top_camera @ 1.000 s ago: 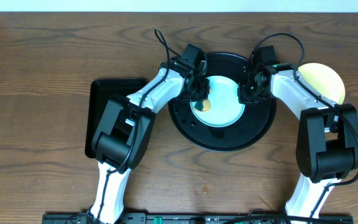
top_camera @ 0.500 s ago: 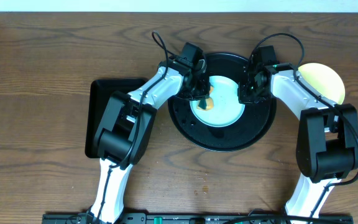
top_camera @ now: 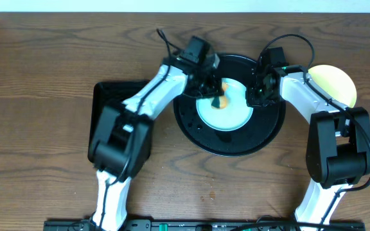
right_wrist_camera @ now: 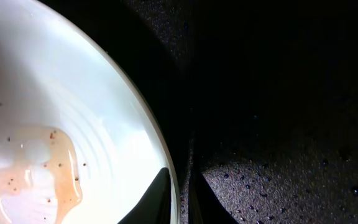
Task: Clean dirty plates on tray and stack at the side
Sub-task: 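Continue scrubbing the plate's left side with the sponge, left gripper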
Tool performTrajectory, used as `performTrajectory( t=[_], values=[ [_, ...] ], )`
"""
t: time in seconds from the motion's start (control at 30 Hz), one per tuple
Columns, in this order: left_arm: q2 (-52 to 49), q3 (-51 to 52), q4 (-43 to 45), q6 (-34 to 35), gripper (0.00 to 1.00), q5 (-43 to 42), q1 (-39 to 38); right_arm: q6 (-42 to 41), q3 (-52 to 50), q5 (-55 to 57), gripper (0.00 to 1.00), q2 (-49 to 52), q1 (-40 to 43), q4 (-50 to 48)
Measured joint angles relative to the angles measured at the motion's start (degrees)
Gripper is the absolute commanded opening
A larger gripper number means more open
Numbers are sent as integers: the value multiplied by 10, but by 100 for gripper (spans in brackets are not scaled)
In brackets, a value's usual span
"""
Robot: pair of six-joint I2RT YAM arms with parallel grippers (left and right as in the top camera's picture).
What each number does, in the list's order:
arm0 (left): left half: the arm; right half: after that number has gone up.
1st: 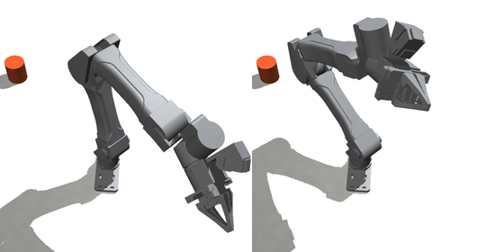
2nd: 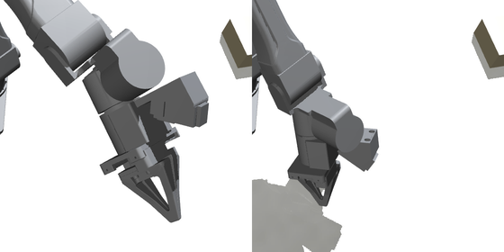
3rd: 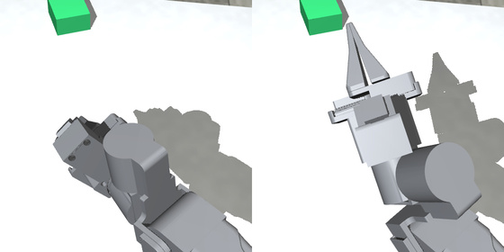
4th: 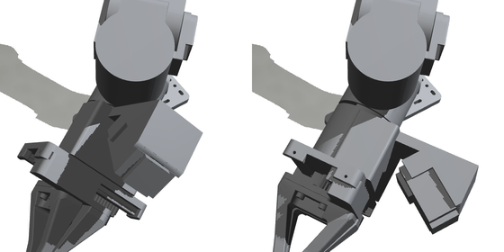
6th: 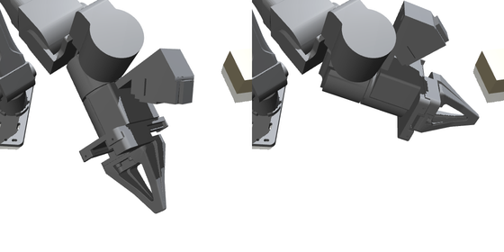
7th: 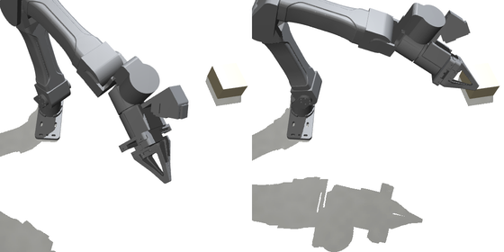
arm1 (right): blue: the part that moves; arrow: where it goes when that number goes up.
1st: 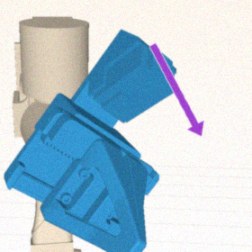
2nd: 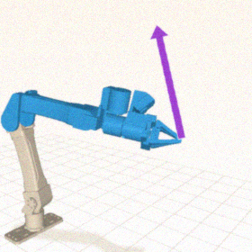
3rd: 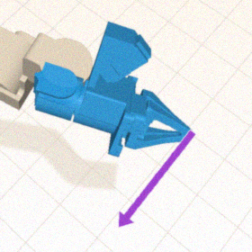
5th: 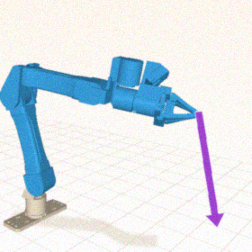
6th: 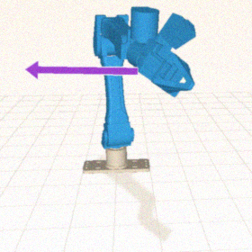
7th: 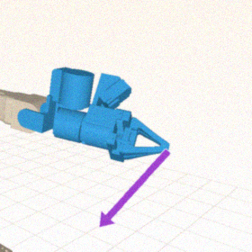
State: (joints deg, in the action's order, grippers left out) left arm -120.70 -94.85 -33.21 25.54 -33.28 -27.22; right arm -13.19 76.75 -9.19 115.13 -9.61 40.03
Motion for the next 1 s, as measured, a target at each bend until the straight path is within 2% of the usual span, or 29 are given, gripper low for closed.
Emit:
performTrajectory(
  t=[0.13,0.27,0.47,0.73,1.0],
  values=[
    [68,-18,-37,-1,7,64,3,0,0,0,10,0,0,0],
    [89,-27,-62,-8,7,104,4,0,0,0,10,0,0,0],
    [75,-26,-90,-20,7,144,4,0,0,0,11,0,0,0],
    [73,-4,-84,-26,7,157,-18,0,0,0,11,0,0,0],
    [8,-2,-82,45,7,156,-46,0,0,0,11,0,0,0]
  ],
)
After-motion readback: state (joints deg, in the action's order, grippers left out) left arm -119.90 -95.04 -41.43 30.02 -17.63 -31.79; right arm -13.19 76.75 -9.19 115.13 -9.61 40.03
